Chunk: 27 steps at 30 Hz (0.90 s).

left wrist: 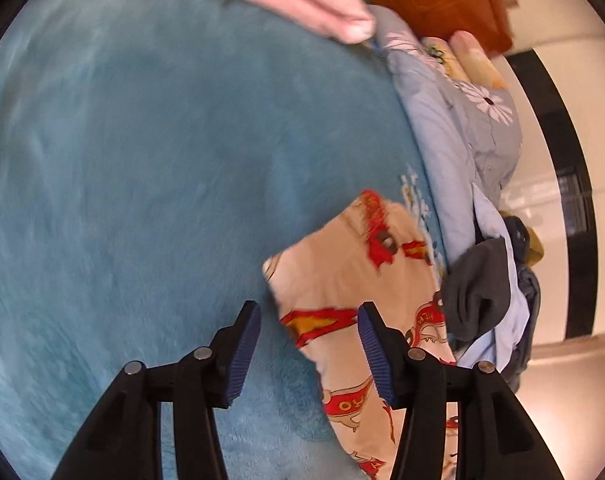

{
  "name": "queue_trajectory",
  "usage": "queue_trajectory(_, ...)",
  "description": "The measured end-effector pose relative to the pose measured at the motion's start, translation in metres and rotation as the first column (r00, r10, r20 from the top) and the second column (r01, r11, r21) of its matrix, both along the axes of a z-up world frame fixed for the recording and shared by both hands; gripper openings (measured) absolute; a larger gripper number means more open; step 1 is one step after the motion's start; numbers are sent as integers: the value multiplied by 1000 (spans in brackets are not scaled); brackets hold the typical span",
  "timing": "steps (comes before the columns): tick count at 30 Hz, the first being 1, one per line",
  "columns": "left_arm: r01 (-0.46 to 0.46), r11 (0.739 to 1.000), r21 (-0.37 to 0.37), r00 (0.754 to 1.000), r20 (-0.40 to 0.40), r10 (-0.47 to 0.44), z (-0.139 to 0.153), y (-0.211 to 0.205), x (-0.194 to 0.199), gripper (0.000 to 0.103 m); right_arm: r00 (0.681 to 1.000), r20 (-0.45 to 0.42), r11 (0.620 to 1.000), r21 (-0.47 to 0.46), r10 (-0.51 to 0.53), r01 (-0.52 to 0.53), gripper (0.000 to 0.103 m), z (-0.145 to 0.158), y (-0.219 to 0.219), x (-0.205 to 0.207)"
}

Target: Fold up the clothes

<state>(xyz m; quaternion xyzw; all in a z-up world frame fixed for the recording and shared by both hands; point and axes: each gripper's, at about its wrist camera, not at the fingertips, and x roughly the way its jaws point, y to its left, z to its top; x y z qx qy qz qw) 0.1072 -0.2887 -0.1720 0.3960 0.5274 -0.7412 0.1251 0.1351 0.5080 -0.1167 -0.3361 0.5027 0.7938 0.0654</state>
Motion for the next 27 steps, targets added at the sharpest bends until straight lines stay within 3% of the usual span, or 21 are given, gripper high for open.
queue_trajectory(2,-40,998,39,998,-41,41,-9,2,5,52,999,9,999,-24,-37,37,61,-8,5,20)
queue_trajectory(4,-51,998,31,997,-59,53,-8,5,-2,51,998,20,998,-38,-57,58,61,-15,7,33)
queue_trajectory(6,-62,998,23,995,-78,64,-7,7,-9,41,998,31,997,-40,-60,61,61,-18,7,42)
queue_trajectory(8,-76,997,1,994,-82,76,-5,5,-16,15,997,39,997,-45,-59,61,61,-22,5,48)
queue_trajectory(10,-91,995,-32,993,-81,88,-1,2,-20,11,998,42,997,-56,-54,56,61,-27,1,46)
queue_trajectory(13,-84,992,-93,994,-77,76,12,-2,-28,9,995,42,995,-53,-85,88,61,-33,-1,28)
queue_trajectory(22,-36,996,-80,997,-70,30,14,-4,-38,9,980,33,978,-60,-196,198,61,-48,-7,-23)
queue_trajectory(23,-37,997,-72,998,-62,32,12,-5,-38,9,979,39,978,-61,-199,201,52,-49,-9,-27)
queue_trajectory(24,-37,997,-64,998,-54,34,9,-6,-37,9,979,44,977,-62,-201,203,36,-49,-11,-31)
queue_trajectory(26,-39,998,-45,998,-49,37,7,-9,-34,9,980,59,980,-50,-190,192,17,-47,-15,-36)
queue_trajectory(27,-38,998,-42,998,-54,36,9,-11,-35,9,981,56,982,-32,-186,188,16,-43,-16,-36)
